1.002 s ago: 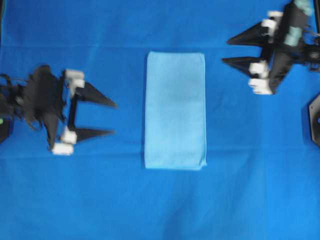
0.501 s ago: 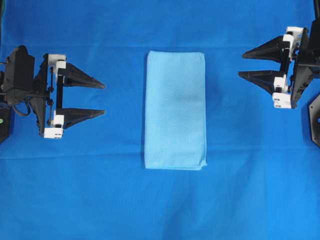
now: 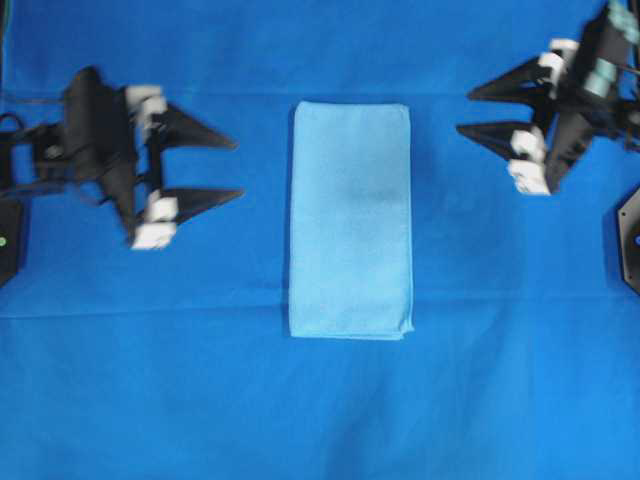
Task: Fold the light blue towel.
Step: 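Move both grippers to the towel's top corners and grasp them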
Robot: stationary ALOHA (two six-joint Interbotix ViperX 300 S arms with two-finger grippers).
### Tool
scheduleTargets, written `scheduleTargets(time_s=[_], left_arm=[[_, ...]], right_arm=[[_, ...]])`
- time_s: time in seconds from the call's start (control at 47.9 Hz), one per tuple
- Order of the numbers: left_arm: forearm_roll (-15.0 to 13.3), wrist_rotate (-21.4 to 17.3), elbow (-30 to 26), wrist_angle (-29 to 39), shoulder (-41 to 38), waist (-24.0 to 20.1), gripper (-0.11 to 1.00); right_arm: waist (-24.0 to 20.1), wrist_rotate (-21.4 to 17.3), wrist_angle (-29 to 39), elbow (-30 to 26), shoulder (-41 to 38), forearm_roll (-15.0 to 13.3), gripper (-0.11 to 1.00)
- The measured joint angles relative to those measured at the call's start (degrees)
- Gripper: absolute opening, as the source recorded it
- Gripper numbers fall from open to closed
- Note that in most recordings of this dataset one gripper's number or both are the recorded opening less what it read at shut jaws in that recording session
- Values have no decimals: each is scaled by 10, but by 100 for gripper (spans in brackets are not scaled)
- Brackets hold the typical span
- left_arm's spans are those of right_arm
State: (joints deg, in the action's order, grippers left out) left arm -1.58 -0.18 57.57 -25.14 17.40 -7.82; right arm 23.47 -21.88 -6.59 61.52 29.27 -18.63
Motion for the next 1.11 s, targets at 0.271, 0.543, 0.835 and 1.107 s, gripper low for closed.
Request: scheduleTargets(time_s=[0.271,0.543,0.835,1.107], left_arm=[[0,1,-93,4,-168,-67,68],[0,1,-157,11,-288,-113,68],[0,1,-185,11,-351,-143,68],[0,-2,-188,10,-365,-153,64]], right_arm=[[32,7,15,-64,-151,-27,60],[54,8,14,-119,-272,-41,60],[55,8,-12,-156,-348,-44,60],[56,8,-18,-181,-395,-44,59]])
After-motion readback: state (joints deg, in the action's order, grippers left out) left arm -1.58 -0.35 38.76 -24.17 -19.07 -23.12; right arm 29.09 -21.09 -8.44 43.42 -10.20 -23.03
